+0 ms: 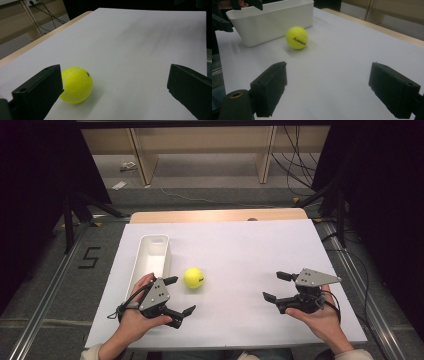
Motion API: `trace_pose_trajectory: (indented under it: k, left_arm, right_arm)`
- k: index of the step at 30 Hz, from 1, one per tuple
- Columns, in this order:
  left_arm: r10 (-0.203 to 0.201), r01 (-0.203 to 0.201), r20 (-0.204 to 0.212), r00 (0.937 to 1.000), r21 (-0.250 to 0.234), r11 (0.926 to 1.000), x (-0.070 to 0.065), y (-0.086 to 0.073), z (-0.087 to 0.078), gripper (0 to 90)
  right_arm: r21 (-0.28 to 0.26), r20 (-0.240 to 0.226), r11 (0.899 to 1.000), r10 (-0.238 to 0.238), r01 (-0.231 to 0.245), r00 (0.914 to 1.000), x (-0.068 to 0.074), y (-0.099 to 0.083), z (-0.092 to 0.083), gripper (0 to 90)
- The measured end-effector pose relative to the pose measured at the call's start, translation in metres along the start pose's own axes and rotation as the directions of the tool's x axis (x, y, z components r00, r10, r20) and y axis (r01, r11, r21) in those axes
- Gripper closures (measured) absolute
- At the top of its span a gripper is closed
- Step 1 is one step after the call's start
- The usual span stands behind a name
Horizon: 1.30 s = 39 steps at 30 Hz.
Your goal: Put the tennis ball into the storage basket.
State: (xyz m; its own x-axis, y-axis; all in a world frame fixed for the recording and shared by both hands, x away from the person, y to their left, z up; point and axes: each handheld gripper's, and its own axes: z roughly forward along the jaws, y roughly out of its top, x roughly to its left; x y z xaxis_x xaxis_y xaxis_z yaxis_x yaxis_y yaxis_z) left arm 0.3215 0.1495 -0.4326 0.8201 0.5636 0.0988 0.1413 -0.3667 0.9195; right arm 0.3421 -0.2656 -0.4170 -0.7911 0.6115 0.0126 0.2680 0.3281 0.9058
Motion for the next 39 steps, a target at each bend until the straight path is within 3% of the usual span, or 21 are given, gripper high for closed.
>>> trace_pose_trajectory:
  k: [19, 39]
  left_arm:
    - [-0.001, 0.001, -0.001, 1.0000, 0.000, 1.0000, 0.000, 0.000, 0.000, 0.0]
    - [0.002, -0.002, 0.003, 1.0000, -0.003, 1.0000, 0.000, 0.000, 0.000, 0.0]
  right_arm:
    - [0.000, -0.019, 1.000, -0.005, 0.005, 0.9998, 0.005, 0.006, 0.013, 15.6]
    - [0.005, -0.065, 1.000, -0.029, 0.030, 0.9975, 0.016, 0.018, 0.040, 15.7]
